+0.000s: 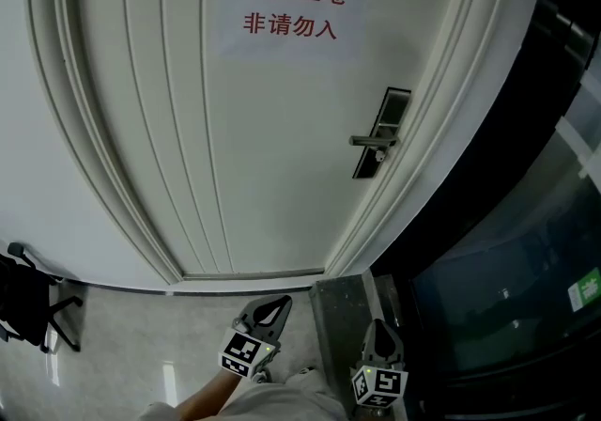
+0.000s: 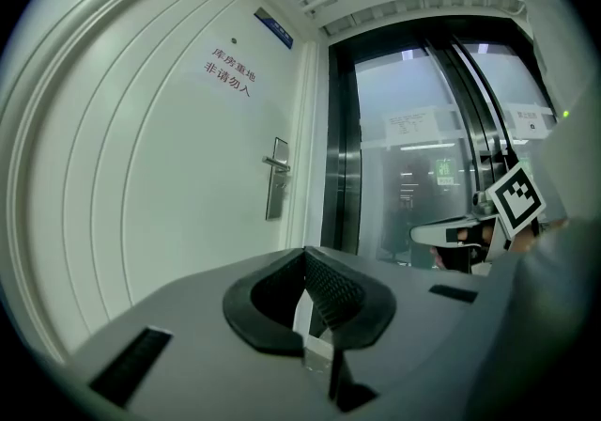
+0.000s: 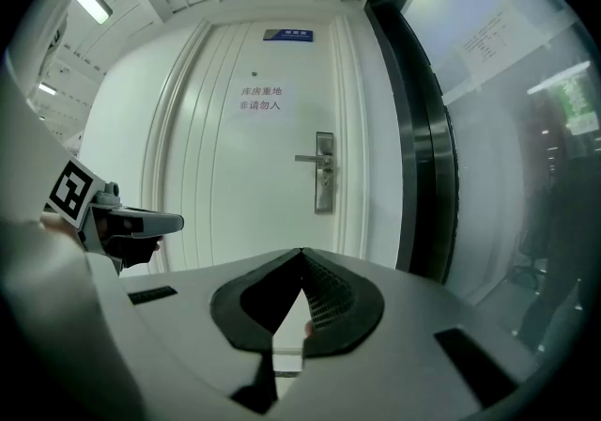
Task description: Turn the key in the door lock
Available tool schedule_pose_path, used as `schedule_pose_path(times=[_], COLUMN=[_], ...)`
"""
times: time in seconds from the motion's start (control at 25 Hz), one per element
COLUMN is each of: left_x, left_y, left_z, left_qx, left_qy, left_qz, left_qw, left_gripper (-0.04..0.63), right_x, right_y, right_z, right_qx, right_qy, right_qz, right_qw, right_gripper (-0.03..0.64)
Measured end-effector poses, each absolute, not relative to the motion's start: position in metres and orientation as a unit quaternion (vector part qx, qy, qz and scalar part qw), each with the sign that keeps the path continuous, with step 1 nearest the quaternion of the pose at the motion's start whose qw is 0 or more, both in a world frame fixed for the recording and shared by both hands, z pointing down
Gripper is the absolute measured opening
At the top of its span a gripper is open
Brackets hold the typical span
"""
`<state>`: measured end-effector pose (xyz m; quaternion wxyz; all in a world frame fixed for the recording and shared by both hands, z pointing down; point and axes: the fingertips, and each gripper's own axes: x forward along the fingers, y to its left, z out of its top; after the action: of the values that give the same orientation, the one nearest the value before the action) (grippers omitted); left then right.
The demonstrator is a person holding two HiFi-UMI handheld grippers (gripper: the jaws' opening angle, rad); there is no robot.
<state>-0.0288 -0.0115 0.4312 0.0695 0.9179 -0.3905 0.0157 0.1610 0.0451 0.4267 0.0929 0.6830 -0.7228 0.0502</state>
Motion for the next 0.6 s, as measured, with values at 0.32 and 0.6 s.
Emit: schedule_pose_path(times=[0.32,0.6], left_x=[0.008,0.045], left_y=[-0.046,-0.076], left_z=[0.429,0.409], left_qx=[0.909,0.898], left_qy=[-0.411,-0.437], left_qz=[0.025,0.018], left_qw=[0.066,0.048], left_gripper=[0.006,0.005], right_x=[0.212,0.254], right_y=[0.000,-0.034], right_z=[0.437,0.429], right_qx=[0.673,0.652], right_qy=[-0.731,-0.752], right_qz=[0.068,0.059], right_qw=[0.090,0.081], right_gripper=[0.003,0.003])
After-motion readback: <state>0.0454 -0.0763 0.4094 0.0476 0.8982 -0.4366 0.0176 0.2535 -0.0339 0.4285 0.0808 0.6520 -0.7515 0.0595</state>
